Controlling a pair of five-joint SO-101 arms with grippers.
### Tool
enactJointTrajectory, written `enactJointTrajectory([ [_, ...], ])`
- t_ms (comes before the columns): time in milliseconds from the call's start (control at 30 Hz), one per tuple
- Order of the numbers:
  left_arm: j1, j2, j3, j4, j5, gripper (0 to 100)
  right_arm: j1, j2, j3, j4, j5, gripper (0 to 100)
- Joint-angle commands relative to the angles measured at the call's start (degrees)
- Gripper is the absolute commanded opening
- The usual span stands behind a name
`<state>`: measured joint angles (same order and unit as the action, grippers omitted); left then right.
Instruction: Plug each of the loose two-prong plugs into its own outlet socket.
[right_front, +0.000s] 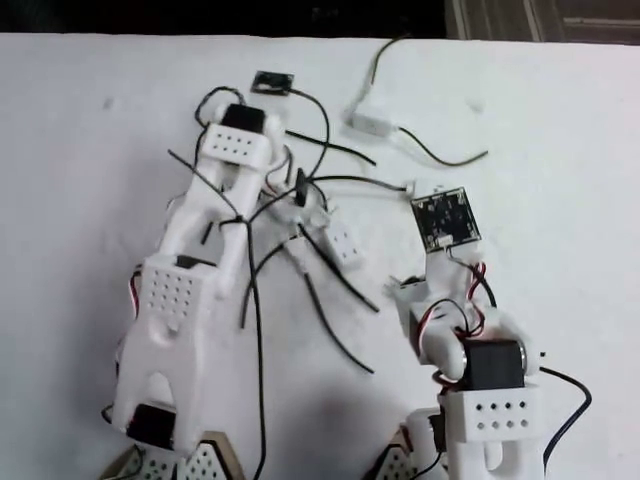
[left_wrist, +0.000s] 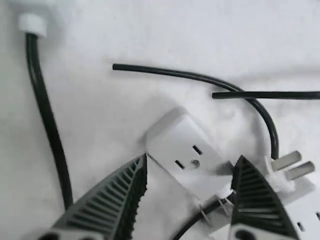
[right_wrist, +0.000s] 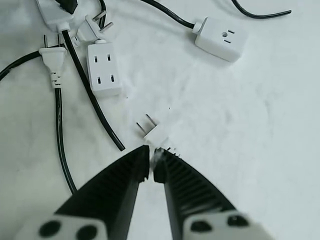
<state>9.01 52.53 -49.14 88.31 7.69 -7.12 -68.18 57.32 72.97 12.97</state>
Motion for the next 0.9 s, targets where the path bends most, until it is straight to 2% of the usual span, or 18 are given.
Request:
enactJointTrajectory([
  [0, -0.31, 0.31, -2.29, -1.93, 0.44, 28, 0.31, -1.01, -0.09, -1.01, -0.09, 2.3],
  [300, -0.22, 3.3, -2.9, 1.67, 0.18, 26, 0.31, -1.1, -0.09, -1.01, -0.09, 2.3],
  [467, 1.63, 1.27, -2.99, 4.92, -0.09, 11, 0.31, -1.1, -0.09, -1.01, 0.0, 2.2],
  [567, 3.91, -2.15, -2.99, 7.21, -0.18, 2, 0.31, -1.1, -0.09, -1.01, 0.0, 2.2],
  [733, 7.69, -11.38, -2.99, 12.75, -3.78, 2, 0.31, -1.1, -0.09, -1.01, 0.0, 2.1],
  [867, 7.78, -21.58, -2.37, 13.98, -6.68, 2, 0.31, -1.1, -0.09, -1.01, 0.0, 2.1],
])
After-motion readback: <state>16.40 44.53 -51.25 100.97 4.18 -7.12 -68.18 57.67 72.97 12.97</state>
